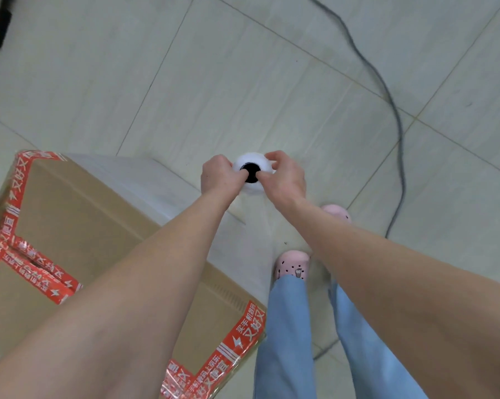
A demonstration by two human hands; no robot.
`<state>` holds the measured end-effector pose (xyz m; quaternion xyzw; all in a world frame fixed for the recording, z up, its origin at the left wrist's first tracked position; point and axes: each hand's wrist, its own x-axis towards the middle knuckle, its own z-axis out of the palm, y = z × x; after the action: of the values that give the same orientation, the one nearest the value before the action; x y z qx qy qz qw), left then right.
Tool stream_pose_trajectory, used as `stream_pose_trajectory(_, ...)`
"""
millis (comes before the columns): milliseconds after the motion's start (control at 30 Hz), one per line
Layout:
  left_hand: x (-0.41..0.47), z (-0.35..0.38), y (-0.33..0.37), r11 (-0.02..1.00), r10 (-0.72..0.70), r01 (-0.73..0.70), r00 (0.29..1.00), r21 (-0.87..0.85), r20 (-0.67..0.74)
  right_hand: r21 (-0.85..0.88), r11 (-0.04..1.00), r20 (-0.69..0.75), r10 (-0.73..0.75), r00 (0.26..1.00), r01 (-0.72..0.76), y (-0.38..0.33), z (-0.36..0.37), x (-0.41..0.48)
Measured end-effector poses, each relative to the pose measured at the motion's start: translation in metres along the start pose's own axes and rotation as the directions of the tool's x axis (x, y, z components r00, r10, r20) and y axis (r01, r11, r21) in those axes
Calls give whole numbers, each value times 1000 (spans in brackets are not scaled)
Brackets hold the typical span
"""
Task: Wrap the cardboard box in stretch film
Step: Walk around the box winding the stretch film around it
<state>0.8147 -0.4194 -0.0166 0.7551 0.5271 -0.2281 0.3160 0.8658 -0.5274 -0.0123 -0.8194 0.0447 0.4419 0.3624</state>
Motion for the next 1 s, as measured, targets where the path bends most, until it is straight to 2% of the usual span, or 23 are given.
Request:
stream_pose_trajectory(133, 5, -13, -8, 994, -81, 85, 995, -72, 61, -41, 999, 108, 24, 994, -19, -14, 9, 8)
stream_pose_trajectory(367, 15, -12, 2, 982, 114, -116, 993, 152, 20, -145, 989, 96, 52, 994, -37, -17, 14, 16)
stream_pose_trajectory(500, 17, -16, 2, 977, 120, -116, 993, 180, -10, -191, 982, 101, 15, 995, 5, -25, 16, 21)
stream_pose_trajectory(700, 24, -26, -11, 995, -66, 61, 996, -83, -56, -276, 954, 149, -77, 986, 116, -48, 26, 32)
stream_pose_trajectory(900, 25, -34, -26, 898, -303, 248, 948, -364, -101, -257, 951, 198, -120, 973, 170, -62, 43, 38)
stream_pose_trajectory(1000, 27, -38, -28, 853, -365, 309, 929, -421, -57, -276, 949, 241, -89, 966, 156, -66, 51, 38)
